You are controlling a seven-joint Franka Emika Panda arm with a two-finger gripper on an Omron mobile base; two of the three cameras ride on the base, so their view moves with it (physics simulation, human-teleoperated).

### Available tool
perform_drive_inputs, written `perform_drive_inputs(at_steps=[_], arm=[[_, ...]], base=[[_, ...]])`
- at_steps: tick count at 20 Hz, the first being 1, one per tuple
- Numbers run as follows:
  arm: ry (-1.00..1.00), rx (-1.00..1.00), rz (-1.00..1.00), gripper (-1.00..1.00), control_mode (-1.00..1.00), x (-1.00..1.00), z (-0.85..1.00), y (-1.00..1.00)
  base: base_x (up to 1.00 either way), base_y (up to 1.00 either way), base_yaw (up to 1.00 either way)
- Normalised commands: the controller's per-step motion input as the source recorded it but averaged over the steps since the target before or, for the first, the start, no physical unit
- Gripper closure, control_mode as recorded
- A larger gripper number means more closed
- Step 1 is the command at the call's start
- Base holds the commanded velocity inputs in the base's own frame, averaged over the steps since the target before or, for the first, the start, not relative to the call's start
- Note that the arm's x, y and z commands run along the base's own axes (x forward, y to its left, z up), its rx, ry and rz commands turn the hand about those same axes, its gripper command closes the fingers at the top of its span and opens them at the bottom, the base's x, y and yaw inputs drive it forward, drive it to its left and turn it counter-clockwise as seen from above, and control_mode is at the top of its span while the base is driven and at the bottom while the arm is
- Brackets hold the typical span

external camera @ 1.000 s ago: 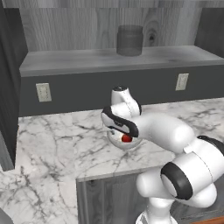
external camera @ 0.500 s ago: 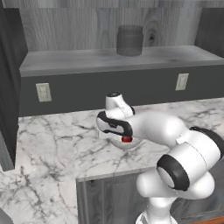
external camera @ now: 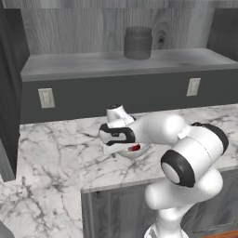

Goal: Pick the peach from the cabinet and place it in the bowl. Then pick the bowl and place it in the sink. Then turn on the sink facuet.

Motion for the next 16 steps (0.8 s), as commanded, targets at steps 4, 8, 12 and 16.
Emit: perform_drive_inputs(at_steps=[4, 8, 12, 16], arm=[[0.0, 0.0, 0.05, 1.0, -1.0, -0.06, -0.05, 0.0], [0.04, 0.0, 0.0, 1.0, -1.0, -0.01, -0.06, 0.0], [0.0, 0.0, 0.0, 1.0, -1.0, -0.3, 0.0, -0.04], [0.0, 0.0, 0.08, 1.0, -1.0, -0.61, 0.32, -0.14]], base=[[0.0, 0.0, 0.0], [0.0, 0.0, 0.0], [0.0, 0.0, 0.0], [0.0, 0.0, 0.0]])
